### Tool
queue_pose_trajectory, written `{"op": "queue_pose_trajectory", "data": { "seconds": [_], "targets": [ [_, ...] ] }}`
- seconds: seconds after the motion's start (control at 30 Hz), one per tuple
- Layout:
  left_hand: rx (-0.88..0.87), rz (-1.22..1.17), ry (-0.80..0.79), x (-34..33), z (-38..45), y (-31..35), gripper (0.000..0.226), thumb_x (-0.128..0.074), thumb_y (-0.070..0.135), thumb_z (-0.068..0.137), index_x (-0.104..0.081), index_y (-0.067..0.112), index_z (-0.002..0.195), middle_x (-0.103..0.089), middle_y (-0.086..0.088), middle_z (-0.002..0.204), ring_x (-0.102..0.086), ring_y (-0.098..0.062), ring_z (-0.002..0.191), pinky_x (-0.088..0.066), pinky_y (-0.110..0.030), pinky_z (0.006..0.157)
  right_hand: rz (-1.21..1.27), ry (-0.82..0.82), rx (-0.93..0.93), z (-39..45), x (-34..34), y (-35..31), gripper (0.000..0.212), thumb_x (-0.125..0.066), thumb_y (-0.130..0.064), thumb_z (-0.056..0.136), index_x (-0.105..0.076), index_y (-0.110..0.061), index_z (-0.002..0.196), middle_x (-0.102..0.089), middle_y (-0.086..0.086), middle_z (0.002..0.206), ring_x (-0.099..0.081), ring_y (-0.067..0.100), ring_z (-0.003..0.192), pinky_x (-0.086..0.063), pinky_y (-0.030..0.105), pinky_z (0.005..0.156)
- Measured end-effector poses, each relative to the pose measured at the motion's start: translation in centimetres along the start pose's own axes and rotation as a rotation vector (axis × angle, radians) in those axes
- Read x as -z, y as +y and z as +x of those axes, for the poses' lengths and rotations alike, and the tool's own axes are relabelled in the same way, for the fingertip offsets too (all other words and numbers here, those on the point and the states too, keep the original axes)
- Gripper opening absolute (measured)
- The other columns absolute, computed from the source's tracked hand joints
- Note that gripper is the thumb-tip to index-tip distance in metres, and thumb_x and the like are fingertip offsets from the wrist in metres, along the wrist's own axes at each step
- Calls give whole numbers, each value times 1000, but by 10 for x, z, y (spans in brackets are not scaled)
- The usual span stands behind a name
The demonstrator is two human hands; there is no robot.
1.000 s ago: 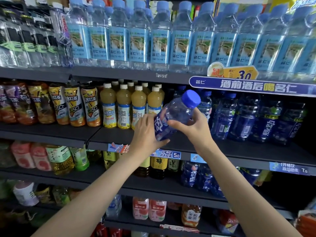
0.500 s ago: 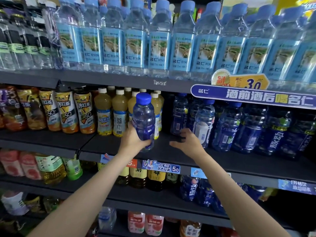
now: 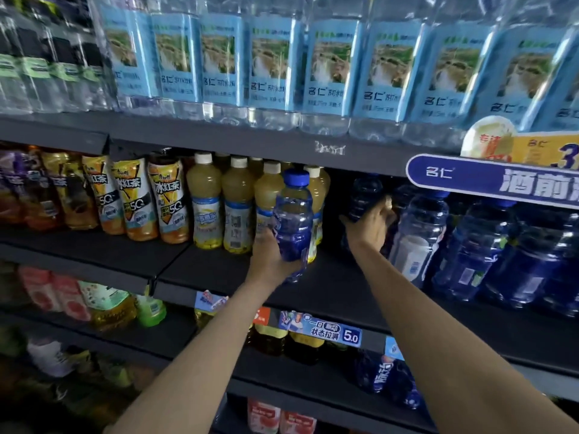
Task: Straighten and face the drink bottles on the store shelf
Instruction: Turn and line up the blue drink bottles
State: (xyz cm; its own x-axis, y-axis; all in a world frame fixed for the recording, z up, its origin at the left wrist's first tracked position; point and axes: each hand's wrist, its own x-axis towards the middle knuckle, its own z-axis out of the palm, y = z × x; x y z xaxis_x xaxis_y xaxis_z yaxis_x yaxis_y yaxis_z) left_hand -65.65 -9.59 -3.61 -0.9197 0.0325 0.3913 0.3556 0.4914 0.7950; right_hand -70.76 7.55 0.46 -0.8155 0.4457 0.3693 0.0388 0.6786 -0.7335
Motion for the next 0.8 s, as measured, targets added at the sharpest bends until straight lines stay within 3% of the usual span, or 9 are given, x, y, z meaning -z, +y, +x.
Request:
{"op": "queue_pose_trajectory", "data": {
  "seconds": [0.1, 0.17, 0.27, 0.33, 0.53, 0.67, 0.73, 0.8],
  "targets": [
    [-12, -5, -55, 5, 2, -1, 72, -82, 22, 67, -48, 8, 128, -50, 13, 118, -43, -4, 107, -23, 7, 78, 93, 12, -111, 5, -18, -1, 98, -70, -18, 83, 0, -12, 152, -14, 11, 157, -21, 32, 141, -34, 46, 107],
    [8, -38, -80, 5, 4, -3, 69, -80, 9, 71, -41, 10, 128, -42, 21, 110, -41, -5, 109, -26, 3, 82, 154, 18, -181, 5, -24, 4, 96, -71, -16, 82, -4, -16, 151, -22, 14, 152, -36, 37, 132, -39, 48, 101],
    [88, -125, -89, 3, 6, -10, 73, -78, 8, 72, -25, 21, 120, -48, 1, 127, -46, -16, 121, -33, -20, 95, 146, 9, -155, 0, -24, 9, 90, -73, -22, 81, -14, -9, 148, -29, 18, 147, -45, 41, 123, -41, 47, 92],
    [132, -136, -102, 2, 7, -11, 77, -78, 10, 73, -20, 21, 123, -48, -6, 133, -46, -20, 124, -34, -27, 99, 116, -15, -114, -5, -17, 11, 89, -74, -24, 80, -17, -7, 147, -33, 17, 145, -47, 41, 121, -42, 46, 89],
    [183, -109, -102, 1, 3, -5, 85, -74, 4, 75, -17, 9, 138, -44, -1, 128, -44, -15, 122, -29, -19, 95, 87, -44, 55, -51, 9, 23, 82, -77, -28, 77, -28, -3, 138, -41, 16, 138, -49, 37, 118, -44, 43, 84],
    [227, -12, 26, -5, -12, 2, 65, -73, 17, 79, -34, 7, 129, -51, -9, 129, -50, -25, 119, -38, -27, 88, 63, -110, 85, -72, 25, 20, 86, -78, -34, 76, -27, -4, 139, -41, 14, 141, -50, 33, 119, -46, 40, 80],
    [192, 48, 181, -11, -26, 6, 64, -71, 20, 81, -35, 6, 132, -47, -11, 132, -47, -27, 122, -39, -30, 94, 85, -128, 102, -81, 31, 21, 86, -79, -33, 75, -28, -3, 138, -44, 15, 139, -52, 33, 118, -47, 41, 82],
    [69, 99, 359, -10, -42, 14, 55, -68, 17, 84, -40, 4, 130, -43, -14, 131, -44, -26, 121, -36, -21, 94, 104, -143, 106, -90, 39, 20, 86, -80, -32, 73, -30, -3, 136, -50, 15, 134, -55, 33, 114, -49, 41, 82]
  ]
}}
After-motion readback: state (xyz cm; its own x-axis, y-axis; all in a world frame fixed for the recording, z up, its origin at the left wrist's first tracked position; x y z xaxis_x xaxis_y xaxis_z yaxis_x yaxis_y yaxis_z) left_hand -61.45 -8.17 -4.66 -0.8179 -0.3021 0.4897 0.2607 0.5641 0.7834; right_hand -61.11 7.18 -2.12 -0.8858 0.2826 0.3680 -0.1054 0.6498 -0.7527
